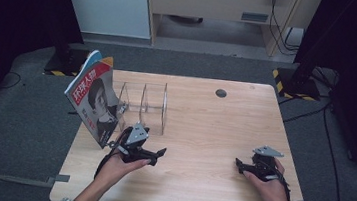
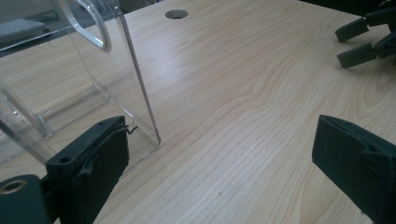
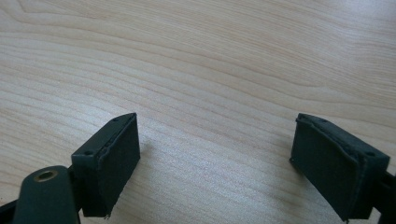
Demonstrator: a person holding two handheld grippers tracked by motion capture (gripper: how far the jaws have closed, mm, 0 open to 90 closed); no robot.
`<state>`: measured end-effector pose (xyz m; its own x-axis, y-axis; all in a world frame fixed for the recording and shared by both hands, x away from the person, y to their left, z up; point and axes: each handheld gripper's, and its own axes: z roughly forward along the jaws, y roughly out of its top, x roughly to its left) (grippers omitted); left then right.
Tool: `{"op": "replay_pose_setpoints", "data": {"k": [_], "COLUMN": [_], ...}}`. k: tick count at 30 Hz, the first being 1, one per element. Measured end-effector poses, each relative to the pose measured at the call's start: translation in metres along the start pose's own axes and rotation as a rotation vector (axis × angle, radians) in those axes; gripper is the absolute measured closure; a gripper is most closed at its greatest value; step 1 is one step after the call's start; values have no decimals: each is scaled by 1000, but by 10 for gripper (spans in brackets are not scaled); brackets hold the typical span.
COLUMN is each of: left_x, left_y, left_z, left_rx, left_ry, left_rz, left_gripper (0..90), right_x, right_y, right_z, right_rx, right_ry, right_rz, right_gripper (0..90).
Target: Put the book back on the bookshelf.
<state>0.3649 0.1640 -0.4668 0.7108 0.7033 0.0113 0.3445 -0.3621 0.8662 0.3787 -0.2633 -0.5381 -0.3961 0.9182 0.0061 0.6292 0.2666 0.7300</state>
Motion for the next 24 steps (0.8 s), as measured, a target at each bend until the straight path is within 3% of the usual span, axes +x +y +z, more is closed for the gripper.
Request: {"op": "replay_pose_setpoints", "data": {"k": [9, 24], "left_x": [-4, -30], "left_y": [3, 1], "left_z": [19, 69], "left_rx": [42, 157], "left_ry": [-40, -90], "left_rz": [6, 57], "left_gripper": [36, 31], "right_x": [0, 1], "right_y": [0, 0], "right_z": [0, 0], "right_rx": [1, 0], "right_ry": [-1, -1], "right_rz": [3, 4], "right_gripper": [155, 153]}}
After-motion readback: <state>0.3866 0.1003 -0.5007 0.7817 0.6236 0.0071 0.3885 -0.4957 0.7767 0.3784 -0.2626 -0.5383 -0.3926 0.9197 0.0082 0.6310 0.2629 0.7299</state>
